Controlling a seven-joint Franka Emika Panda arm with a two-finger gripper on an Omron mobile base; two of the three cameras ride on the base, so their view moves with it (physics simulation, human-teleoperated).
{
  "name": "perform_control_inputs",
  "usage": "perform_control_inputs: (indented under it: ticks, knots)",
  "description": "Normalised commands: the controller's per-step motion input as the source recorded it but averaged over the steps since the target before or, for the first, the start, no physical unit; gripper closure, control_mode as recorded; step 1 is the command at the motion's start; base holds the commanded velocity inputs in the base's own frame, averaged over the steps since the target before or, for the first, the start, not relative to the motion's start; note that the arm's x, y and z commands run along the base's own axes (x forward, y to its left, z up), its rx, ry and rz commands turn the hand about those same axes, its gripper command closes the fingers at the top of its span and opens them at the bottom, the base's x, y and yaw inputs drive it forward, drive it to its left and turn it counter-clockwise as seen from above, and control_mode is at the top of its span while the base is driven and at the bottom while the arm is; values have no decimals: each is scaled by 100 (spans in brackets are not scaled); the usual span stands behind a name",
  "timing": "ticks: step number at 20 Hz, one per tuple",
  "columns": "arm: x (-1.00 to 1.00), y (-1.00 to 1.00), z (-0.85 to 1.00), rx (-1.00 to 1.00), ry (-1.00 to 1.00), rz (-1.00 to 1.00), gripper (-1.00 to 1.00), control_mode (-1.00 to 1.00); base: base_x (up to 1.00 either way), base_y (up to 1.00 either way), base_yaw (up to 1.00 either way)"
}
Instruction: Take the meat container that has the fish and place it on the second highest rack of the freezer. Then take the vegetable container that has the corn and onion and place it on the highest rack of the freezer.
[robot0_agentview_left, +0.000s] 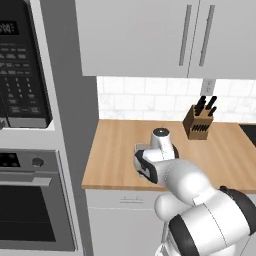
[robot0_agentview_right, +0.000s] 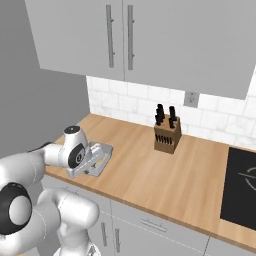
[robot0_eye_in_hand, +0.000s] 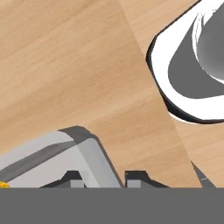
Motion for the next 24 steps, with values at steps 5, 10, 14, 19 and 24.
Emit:
perform_control_inputs:
  ticks: [5,10,14,19,24]
  knots:
    - [-51,0,3,3,3,-8,100,-100,0,0,0]
    - [-92,0,12,3,0,-4,100,-100,0,0,0]
    - [-100,7,72,0,-21,0,100,-100,0,0,0]
    - [-100,24,100,0,-30,0,100,-100,0,0,0]
    - [-96,5,100,-2,-12,0,100,-100,0,0,0]
